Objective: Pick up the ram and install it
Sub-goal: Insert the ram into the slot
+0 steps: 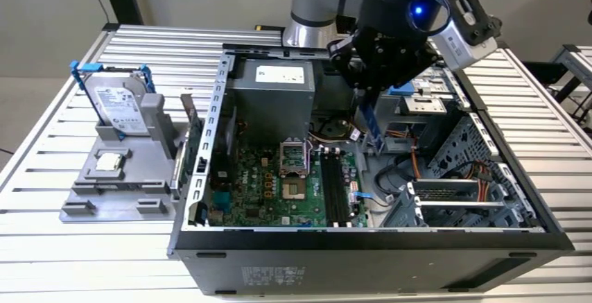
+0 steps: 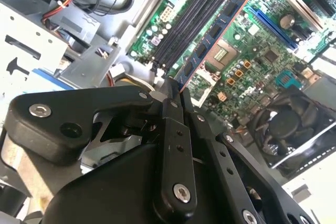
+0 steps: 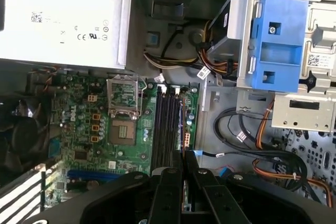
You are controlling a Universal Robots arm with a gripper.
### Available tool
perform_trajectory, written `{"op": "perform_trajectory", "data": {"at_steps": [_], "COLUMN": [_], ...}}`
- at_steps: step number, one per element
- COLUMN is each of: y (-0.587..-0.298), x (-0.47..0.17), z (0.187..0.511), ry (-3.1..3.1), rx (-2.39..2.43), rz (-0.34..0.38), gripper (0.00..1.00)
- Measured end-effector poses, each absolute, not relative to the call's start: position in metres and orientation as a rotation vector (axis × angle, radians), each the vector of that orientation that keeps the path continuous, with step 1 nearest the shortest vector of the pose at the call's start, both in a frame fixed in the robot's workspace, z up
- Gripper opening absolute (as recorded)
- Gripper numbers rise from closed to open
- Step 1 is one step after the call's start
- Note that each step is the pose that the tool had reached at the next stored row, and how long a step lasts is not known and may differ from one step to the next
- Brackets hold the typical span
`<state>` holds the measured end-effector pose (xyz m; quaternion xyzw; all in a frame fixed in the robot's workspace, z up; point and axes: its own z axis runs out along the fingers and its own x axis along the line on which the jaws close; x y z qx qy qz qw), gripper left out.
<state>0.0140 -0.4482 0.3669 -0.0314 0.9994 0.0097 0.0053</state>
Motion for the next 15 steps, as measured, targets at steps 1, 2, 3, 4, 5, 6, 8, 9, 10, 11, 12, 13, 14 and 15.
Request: {"op": "perform_trajectory", "data": {"at_steps": [1, 2, 3, 4, 5, 6, 8, 9, 10, 11, 12, 13, 14, 15], "y": [-0.4482, -0.4482, -0.4482, -0.4482, -0.4482, -0.4482, -0.4482, -0.4482, -0.4482, -0.4482, -0.4482, -0.4482, -0.4482, -0.4481], "x": [0.0146, 0.0150, 0.0154, 0.0157, 0.0161, 0.0165, 0.0167, 0.0170, 0.0170, 0.0170, 0.0170, 0.0170, 0.0171, 0.0171], "z": [0.3654, 0.3638, 0.3623, 0.3610, 0.3598, 0.3588, 0.3578, 0.3576, 0.3576, 0.3575, 0.3574, 0.3573, 0.3573, 0.3571], "ry": [3.129, 3.129, 3.129, 3.129, 3.129, 3.129, 3.129, 3.130, 3.130, 3.129, 3.129, 3.129, 3.129, 3.129], "rx": [-0.098, -0.098, -0.098, -0.098, -0.098, -0.097, -0.097, -0.097, -0.097, -0.097, -0.096, -0.096, -0.097, -0.097], "rz": [0.030, 0.030, 0.030, 0.030, 0.030, 0.030, 0.030, 0.030, 0.030, 0.030, 0.030, 0.030, 0.030, 0.030], "gripper": [0.00, 0.00, 0.00, 0.00, 0.00, 0.00, 0.00, 0.00, 0.00, 0.00, 0.00, 0.00, 0.00, 0.00]}}
